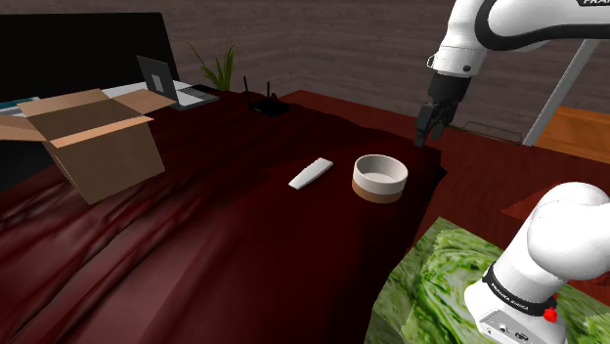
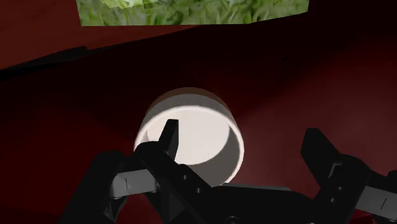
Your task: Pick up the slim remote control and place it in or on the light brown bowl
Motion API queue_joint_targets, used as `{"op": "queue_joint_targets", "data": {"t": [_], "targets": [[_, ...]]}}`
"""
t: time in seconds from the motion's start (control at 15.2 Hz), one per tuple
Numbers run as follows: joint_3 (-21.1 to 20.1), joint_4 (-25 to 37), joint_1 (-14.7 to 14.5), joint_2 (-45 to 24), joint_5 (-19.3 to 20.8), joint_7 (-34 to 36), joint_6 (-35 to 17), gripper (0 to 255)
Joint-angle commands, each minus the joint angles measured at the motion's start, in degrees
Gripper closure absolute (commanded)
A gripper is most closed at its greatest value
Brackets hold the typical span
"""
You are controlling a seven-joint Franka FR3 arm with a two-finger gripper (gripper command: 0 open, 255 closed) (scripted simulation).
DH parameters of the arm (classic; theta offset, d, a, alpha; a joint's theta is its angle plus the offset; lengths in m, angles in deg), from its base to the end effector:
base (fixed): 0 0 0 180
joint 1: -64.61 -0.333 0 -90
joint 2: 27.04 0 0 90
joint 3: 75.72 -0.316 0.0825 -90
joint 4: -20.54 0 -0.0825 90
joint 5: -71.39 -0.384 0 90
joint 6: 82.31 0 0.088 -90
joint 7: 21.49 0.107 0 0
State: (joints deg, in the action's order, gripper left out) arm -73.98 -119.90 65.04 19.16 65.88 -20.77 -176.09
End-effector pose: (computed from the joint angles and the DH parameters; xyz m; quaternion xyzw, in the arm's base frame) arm 0.3053 -0.0039 0.5580 -0.9980 0.0238 0.0037 0.0589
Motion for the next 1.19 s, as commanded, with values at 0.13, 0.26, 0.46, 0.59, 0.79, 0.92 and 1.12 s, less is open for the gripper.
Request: {"op": "queue_joint_targets", "data": {"t": [0.13,0.26,0.46,0.59,0.79,0.92,1.12], "targets": [[-3.1,-0.4,0.6,-2.3,-1.9,6.0,-3.2,0],[-6.1,-0.3,1.2,-5.1,-3.5,11.9,-6.3,0],[-10.4,0.7,2.4,-10.1,-5.2,20.8,-11.1,0],[-13.1,2.0,3.4,-14.0,-5.9,26.6,-14.1,0],[-16.9,4.6,5.0,-20.3,-5.9,35.6,-18.4,0],[-19.1,6.9,6.3,-24.8,-5.2,41.7,-20.9,0],[-22.1,10.8,8.1,-31.9,-3.1,51.0,-24.1,0]]}}
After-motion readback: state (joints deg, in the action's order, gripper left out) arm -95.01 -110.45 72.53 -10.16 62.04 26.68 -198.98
